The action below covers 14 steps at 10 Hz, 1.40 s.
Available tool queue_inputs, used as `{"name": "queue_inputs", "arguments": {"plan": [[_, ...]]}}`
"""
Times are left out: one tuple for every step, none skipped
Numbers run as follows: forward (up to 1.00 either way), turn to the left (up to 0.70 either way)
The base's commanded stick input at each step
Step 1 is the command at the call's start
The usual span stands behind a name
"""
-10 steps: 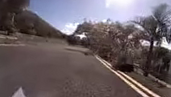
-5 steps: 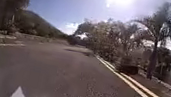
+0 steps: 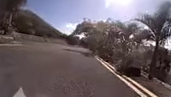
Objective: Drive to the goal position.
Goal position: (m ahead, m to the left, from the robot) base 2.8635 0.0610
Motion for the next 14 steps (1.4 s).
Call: {"name": "queue_inputs", "arguments": {"plan": [[0.50,0.00],[0.50,0.00],[0.50,0.00],[0.50,0.00],[0.50,0.00],[0.50,0.00],[0.50,0.00],[0.50,0.00],[0.50,0.00],[0.50,0.00],[0.50,0.00],[0.50,0.00],[0.50,0.00],[0.50,0.00]]}}
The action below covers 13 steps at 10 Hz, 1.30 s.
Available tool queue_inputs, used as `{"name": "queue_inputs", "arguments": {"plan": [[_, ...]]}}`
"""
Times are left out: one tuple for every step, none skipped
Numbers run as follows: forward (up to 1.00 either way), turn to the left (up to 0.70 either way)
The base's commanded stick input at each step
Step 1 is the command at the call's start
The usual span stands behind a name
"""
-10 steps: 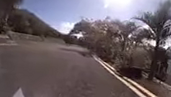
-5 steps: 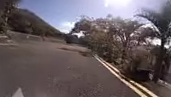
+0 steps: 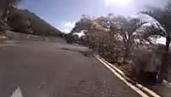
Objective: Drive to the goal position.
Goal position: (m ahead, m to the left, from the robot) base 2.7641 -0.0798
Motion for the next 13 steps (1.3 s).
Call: {"name": "queue_inputs", "arguments": {"plan": [[0.50,0.00],[0.50,0.00],[0.50,0.00],[0.50,0.00],[0.50,0.00],[0.50,0.00],[0.50,0.00],[0.50,0.00],[0.50,0.00],[0.50,0.00],[0.50,0.00],[0.50,0.00],[0.50,0.00]]}}
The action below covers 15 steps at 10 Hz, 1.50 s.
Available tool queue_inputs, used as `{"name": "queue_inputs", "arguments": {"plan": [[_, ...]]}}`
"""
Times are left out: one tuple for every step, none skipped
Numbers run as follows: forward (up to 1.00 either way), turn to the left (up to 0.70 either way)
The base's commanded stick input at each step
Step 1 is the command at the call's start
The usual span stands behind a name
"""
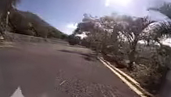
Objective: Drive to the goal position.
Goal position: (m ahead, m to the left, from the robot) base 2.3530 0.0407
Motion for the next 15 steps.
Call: {"name": "queue_inputs", "arguments": {"plan": [[0.50,0.00],[0.50,0.00],[0.50,0.00],[0.50,0.00],[0.50,0.00],[0.50,0.00],[0.50,-0.05],[0.50,-0.12],[0.50,-0.19],[0.50,-0.26],[0.50,-0.32],[0.50,-0.39],[0.50,-0.46],[0.50,-0.41],[0.50,-0.20]]}}
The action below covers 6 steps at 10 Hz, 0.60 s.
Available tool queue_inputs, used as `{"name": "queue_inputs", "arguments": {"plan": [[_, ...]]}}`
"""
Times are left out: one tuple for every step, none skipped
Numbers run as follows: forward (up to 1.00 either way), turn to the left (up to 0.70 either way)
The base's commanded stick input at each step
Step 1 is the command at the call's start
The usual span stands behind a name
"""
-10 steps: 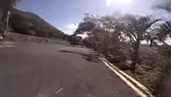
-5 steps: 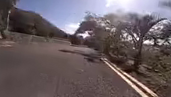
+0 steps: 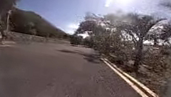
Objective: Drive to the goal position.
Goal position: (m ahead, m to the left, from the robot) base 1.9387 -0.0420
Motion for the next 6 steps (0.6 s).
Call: {"name": "queue_inputs", "arguments": {"plan": [[0.50,0.00],[0.50,0.00],[0.50,0.00],[0.50,0.00],[0.50,0.00],[0.50,0.00]]}}
